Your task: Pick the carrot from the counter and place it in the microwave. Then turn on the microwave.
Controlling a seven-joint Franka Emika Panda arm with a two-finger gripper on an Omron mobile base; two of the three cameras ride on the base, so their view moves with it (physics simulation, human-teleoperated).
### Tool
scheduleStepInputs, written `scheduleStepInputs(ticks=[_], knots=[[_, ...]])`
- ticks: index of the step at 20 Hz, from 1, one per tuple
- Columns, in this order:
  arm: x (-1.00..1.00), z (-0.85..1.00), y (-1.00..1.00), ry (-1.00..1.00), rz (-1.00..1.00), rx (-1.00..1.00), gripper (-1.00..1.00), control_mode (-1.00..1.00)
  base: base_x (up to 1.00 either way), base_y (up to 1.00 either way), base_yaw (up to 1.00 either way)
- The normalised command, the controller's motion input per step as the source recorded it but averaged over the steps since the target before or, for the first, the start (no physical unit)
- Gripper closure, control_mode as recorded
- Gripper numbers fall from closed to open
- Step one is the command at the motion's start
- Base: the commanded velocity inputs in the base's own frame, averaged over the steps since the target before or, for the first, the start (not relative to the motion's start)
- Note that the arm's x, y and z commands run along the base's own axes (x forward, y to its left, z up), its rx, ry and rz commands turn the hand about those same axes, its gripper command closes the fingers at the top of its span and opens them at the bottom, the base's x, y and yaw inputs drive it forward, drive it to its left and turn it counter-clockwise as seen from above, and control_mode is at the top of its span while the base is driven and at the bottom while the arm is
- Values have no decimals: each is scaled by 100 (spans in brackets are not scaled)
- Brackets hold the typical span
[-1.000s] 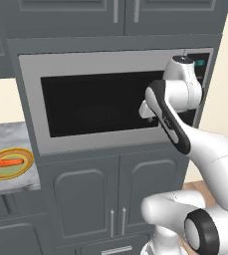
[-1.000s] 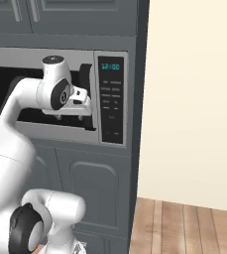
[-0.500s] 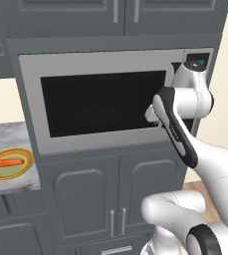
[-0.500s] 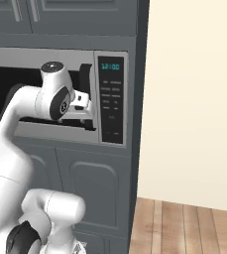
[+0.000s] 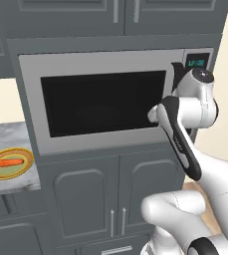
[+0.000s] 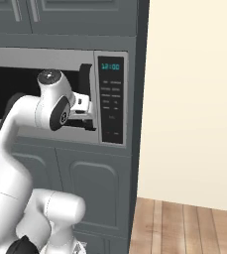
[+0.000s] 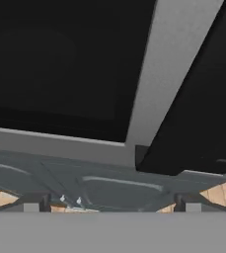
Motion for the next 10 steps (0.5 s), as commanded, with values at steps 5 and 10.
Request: scheduleStepInputs(ticks=[5, 10], knots=[[0, 0, -9, -13, 0, 0, -100, -100, 0, 0, 0], [0, 1, -10, -10, 0, 0, -100, -100, 0, 0, 0]])
